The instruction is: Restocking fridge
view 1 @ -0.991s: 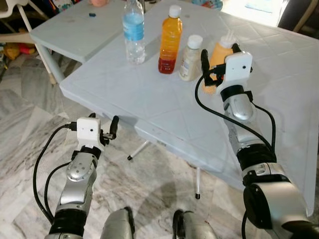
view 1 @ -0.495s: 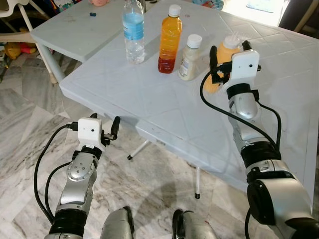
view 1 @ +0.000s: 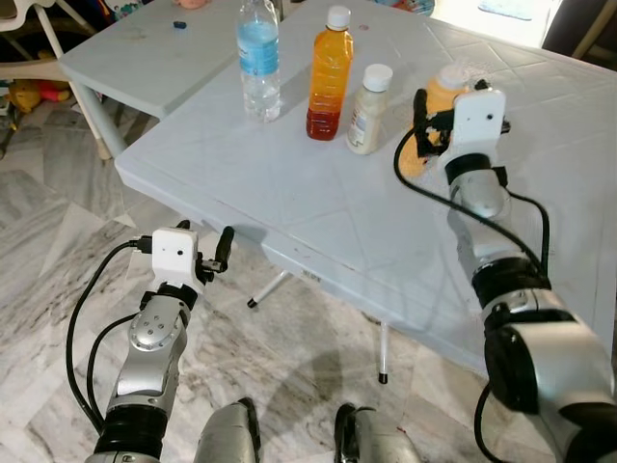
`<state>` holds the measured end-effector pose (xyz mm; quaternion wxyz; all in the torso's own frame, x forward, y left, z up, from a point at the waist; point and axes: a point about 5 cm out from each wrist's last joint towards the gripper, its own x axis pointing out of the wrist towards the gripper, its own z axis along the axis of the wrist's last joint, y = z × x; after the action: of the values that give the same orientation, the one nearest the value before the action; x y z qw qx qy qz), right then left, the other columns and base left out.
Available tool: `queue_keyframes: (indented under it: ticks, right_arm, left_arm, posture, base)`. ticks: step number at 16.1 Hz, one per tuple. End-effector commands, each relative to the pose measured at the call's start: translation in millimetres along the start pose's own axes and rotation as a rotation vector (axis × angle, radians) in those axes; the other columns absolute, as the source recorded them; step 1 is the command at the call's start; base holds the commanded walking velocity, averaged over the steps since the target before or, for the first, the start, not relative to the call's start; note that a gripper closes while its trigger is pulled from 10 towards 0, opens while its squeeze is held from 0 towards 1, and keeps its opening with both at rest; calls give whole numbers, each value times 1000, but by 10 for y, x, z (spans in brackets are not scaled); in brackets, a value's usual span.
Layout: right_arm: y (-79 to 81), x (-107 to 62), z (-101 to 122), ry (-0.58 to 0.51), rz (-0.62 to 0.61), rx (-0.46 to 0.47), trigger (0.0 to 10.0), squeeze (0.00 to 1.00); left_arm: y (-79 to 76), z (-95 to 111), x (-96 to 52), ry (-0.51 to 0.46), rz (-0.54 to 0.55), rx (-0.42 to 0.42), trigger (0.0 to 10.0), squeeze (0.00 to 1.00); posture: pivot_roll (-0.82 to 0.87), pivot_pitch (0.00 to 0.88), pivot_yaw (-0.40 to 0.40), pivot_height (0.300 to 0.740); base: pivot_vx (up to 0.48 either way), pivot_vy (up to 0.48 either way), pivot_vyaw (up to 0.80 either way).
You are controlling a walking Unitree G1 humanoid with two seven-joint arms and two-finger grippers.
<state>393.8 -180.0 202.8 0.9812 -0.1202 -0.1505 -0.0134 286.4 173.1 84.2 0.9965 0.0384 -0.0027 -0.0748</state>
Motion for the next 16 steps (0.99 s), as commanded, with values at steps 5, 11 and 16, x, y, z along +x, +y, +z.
queue_keyframes:
  ticks: [5, 11, 16]
  right_arm:
    - [-97, 52, -28, 55, -14, 29, 627, 0]
    - [-145, 77, 28, 26, -14, 26, 1137, 0]
    - [-40, -20, 85, -54, 11, 55, 10000, 0]
  left_arm:
    - [21, -20, -40, 21, -19, 28, 10000, 0]
    - [23, -24, -34, 24, -24, 35, 10000, 0]
    - [17, -33, -34, 27, -24, 34, 10000, 0]
  posture:
    - [100, 182, 16, 740]
    - [102, 178, 16, 740]
    - [92, 173, 11, 740]
  base:
    - [0, 0, 0]
    - [0, 0, 0]
    - [0, 0, 0]
